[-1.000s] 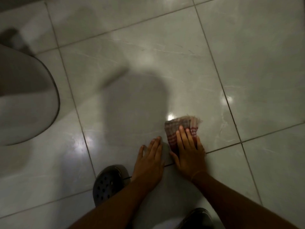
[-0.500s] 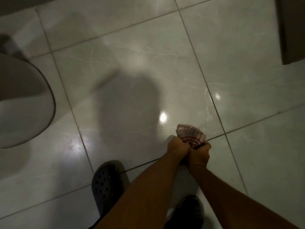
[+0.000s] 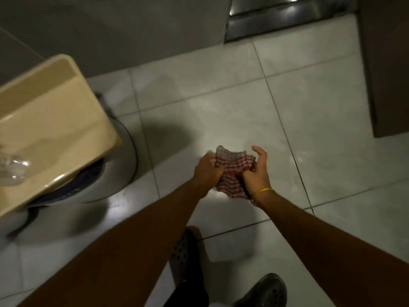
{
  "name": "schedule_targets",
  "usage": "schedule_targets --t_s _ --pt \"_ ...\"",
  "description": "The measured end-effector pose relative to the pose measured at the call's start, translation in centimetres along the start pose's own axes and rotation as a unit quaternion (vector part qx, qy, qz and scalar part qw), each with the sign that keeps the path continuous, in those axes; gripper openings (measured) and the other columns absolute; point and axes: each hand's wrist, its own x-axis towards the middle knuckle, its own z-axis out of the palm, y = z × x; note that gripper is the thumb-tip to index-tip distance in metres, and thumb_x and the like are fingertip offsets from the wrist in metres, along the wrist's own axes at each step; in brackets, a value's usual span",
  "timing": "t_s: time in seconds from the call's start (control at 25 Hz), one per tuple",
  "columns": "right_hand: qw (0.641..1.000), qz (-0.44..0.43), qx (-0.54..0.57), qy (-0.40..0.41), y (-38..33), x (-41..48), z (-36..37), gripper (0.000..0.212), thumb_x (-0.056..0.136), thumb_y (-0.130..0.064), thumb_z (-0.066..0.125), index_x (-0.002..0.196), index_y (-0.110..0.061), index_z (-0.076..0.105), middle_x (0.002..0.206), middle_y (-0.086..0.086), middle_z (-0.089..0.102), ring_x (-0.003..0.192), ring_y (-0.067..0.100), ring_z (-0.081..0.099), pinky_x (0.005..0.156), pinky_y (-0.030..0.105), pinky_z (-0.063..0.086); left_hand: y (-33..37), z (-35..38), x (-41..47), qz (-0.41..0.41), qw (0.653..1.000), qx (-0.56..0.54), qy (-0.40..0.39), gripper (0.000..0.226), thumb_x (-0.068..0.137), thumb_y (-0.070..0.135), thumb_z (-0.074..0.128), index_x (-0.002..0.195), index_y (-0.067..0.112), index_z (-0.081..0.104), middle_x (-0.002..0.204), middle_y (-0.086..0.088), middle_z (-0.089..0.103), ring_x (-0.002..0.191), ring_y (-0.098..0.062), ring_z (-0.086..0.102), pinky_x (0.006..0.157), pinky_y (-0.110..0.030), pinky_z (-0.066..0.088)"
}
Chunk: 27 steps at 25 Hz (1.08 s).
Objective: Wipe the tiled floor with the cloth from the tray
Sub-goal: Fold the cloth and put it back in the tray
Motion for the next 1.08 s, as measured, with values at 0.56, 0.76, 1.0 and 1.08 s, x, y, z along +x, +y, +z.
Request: schedule_targets --t_s 0.56,0.76,1.0,1.08 --pt "0.832 -0.384 -0.335 -0.218 -19.6 -6.2 29.7 0.080 0.092 0.000 0.060 0.166 -0.021 0.036 0.173 0.015 0.027 0.111 0.054 0.068 0.088 0.057 0.061 -0.7 -33.0 -5.6 0.152 0.922 0.152 0.321 0.039 0.103 0.008 0.055 0.139 0.019 0.066 0.120 -0.014 0.078 0.098 -0.029 0.070 0.088 -0.027 0.040" --pt "0.733 -0.414 -0.478 -0.251 -17.8 -5.7 34.6 0.065 0.098 -0.002 0.061 0.160 -0.001 0.042 0.172 0.027 0.022 0.147 0.051 0.046 0.115 0.054 0.046 -5.2 -35.5 -3.7 0.110 0.930 0.228 0.265 0.048 0.102 0.008 0.050 0.149 0.018 0.054 0.138 -0.022 0.067 0.118 -0.047 0.064 0.093 -0.040 0.047" --pt "0.584 -0.471 -0.643 -0.155 -17.1 -7.4 32.4 0.036 0.100 -0.031 0.055 0.123 -0.015 0.078 0.177 0.021 0.017 0.154 0.043 0.030 0.111 0.051 0.039 -5.4 -36.1 -3.5 -0.087 0.897 0.388 0.192 0.065 0.097 0.041 0.055 0.157 0.037 0.028 0.174 -0.011 0.003 0.157 -0.047 0.014 0.115 -0.082 0.014" --pt "0.613 -0.450 -0.630 -0.159 -17.7 -9.0 28.9 0.037 0.094 -0.027 0.059 0.125 -0.017 0.074 0.176 0.013 0.022 0.145 0.040 0.037 0.106 0.053 0.038 -3.7 -35.6 -5.2 -0.047 0.889 0.410 0.198 0.068 0.095 0.039 0.057 0.157 0.029 0.031 0.173 -0.012 0.008 0.157 -0.043 0.018 0.115 -0.082 0.017"
